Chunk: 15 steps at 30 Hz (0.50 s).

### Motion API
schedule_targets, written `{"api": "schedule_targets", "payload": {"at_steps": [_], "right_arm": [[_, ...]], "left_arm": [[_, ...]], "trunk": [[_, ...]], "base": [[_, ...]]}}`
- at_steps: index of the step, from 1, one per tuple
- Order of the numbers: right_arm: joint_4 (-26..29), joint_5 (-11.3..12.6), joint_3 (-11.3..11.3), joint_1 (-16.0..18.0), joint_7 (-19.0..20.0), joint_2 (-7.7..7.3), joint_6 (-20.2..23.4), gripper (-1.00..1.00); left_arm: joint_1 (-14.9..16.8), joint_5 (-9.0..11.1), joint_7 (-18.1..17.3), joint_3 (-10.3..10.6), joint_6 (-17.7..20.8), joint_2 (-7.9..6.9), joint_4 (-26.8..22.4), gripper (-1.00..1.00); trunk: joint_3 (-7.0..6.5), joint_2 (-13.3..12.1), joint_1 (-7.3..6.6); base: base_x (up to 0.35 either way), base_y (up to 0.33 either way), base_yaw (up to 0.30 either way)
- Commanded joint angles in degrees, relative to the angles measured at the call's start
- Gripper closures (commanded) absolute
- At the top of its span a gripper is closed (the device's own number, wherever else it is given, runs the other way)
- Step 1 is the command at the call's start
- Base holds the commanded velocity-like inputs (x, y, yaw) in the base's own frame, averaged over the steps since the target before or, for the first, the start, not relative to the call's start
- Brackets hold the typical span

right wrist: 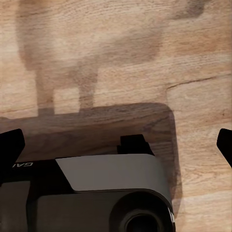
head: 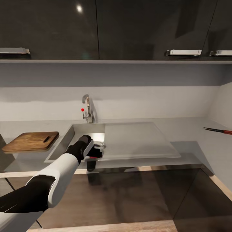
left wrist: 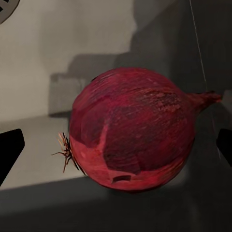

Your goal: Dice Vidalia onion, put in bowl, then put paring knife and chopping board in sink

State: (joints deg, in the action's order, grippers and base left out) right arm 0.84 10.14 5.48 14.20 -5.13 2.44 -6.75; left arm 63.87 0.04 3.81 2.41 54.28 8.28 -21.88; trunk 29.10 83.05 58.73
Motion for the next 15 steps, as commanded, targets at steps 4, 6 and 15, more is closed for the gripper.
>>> {"api": "schedule_targets", "payload": {"at_steps": [4,6,15], "right_arm": [[0.0,0.6,0.5,0.0,-0.2,0.02,-0.2,-1.00],[0.0,0.6,0.5,0.0,-0.2,0.01,-0.2,-1.00],[0.0,0.6,0.5,0.0,-0.2,0.02,-0.1,-1.00]], "left_arm": [[0.0,0.0,0.1,0.2,0.2,-0.01,0.0,-1.00],[0.0,0.0,0.1,0.2,0.2,-0.01,0.0,-1.00],[0.0,0.0,0.1,0.3,0.2,-0.06,0.0,-1.00]], "trunk": [[0.06,0.0,0.00],[0.09,0.0,0.00],[0.50,0.0,0.00]], "base": [[0.004,0.000,0.000],[0.057,0.000,0.000],[0.105,0.000,0.000]]}}
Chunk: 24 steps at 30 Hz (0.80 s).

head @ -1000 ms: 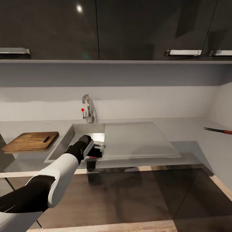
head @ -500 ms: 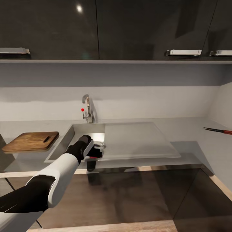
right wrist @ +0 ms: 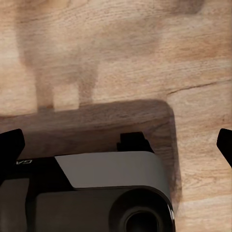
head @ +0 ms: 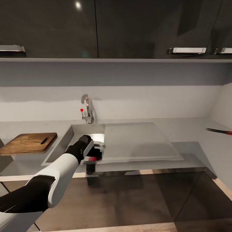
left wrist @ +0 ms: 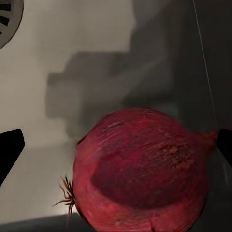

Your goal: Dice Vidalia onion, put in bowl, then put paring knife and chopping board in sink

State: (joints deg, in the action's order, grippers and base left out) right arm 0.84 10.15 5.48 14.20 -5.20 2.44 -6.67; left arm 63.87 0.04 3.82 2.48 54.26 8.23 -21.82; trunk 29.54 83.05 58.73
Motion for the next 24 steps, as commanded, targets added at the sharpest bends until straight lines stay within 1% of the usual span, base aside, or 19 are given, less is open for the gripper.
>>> {"api": "schedule_targets", "payload": {"at_steps": [1,10,24], "right_arm": [[0.0,0.6,0.5,0.0,-0.2,0.02,-0.2,-1.00],[0.0,0.6,0.5,0.0,-0.2,0.02,-0.2,-1.00],[0.0,0.6,0.5,0.0,-0.2,0.02,-0.2,-1.00]], "left_arm": [[0.0,0.0,0.1,0.2,0.2,-0.02,-0.1,-1.00],[0.0,0.1,0.1,0.3,0.2,-0.10,-0.1,-1.00],[0.0,0.1,0.1,0.5,0.2,-0.06,0.6,-1.00]], "trunk": [[0.11,0.0,0.00],[0.53,0.0,0.00],[0.59,0.0,0.00]], "base": [[0.025,0.000,0.000],[0.006,0.000,0.000],[0.000,0.000,0.000]]}}
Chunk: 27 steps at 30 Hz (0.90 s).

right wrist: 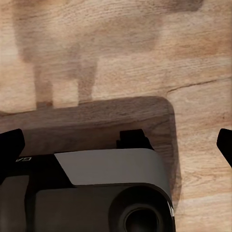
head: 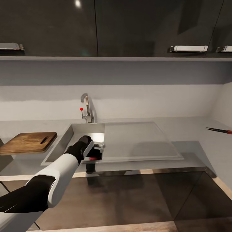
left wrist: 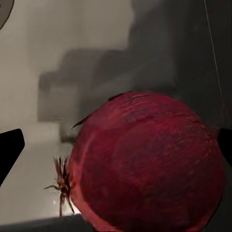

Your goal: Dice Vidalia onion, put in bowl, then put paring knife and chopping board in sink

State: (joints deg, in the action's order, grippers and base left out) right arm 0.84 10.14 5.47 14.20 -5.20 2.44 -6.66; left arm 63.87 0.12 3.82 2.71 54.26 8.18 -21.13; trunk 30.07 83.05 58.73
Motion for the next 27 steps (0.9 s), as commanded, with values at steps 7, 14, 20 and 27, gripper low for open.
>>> {"api": "schedule_targets", "payload": {"at_steps": [7,14,20,27], "right_arm": [[0.0,0.6,0.5,0.0,-0.2,0.02,-0.2,-1.00],[0.0,0.6,0.5,0.0,-0.2,0.02,-0.2,-1.00],[0.0,0.6,0.5,0.0,-0.2,0.02,-0.2,-1.00],[0.0,0.6,0.5,0.0,-0.2,0.02,-0.2,-1.00]], "left_arm": [[0.0,0.1,0.1,0.3,0.2,0.07,2.0,-1.00],[0.0,0.0,0.2,0.2,0.2,0.02,2.6,1.00],[0.0,0.0,0.2,0.2,0.2,0.00,2.5,1.00],[0.0,0.0,0.2,0.2,0.1,0.00,2.5,1.00]], "trunk": [[0.06,0.0,0.00],[0.06,0.0,0.00],[0.06,0.0,0.00],[0.06,0.0,0.00]], "base": [[0.000,0.000,0.000],[0.000,0.000,0.000],[0.000,0.000,0.000],[0.000,0.000,0.000]]}}
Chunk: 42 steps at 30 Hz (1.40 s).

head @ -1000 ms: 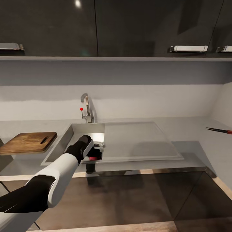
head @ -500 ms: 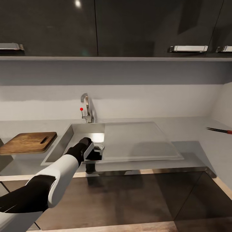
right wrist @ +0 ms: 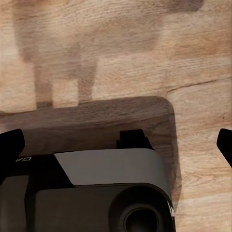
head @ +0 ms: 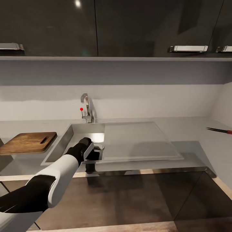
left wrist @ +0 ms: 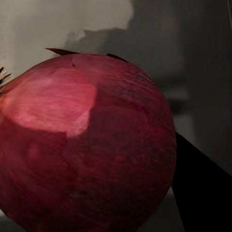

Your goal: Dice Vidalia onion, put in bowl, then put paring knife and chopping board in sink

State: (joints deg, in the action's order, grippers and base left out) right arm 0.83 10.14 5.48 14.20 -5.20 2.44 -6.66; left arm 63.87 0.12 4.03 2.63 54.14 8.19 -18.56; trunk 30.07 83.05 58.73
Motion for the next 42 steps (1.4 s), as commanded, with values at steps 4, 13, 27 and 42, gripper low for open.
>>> {"api": "schedule_targets", "payload": {"at_steps": [4,13,27,42], "right_arm": [[0.0,0.6,0.5,0.0,-0.2,0.02,-0.2,-1.00],[0.0,0.6,0.5,0.0,-0.1,0.04,-0.2,-1.00],[0.0,0.6,0.5,0.0,-0.1,0.08,-0.2,-1.00],[0.0,0.6,0.5,0.0,-0.1,0.10,-0.3,-1.00]], "left_arm": [[0.0,0.0,0.0,0.3,0.3,-0.01,-0.1,1.00],[0.0,0.0,0.0,0.0,0.3,-0.01,-1.6,1.00],[0.0,0.0,0.1,-0.1,0.4,-0.18,-5.4,1.00],[0.0,-0.4,0.4,-0.1,3.0,-0.76,-15.0,1.00]], "trunk": [[0.06,0.0,0.00],[-0.25,0.0,0.00],[-1.43,0.0,0.00],[-2.72,0.0,0.00]], "base": [[0.000,0.000,0.000],[0.000,0.000,-0.017],[0.000,0.000,-0.065],[0.000,0.000,-0.067]]}}
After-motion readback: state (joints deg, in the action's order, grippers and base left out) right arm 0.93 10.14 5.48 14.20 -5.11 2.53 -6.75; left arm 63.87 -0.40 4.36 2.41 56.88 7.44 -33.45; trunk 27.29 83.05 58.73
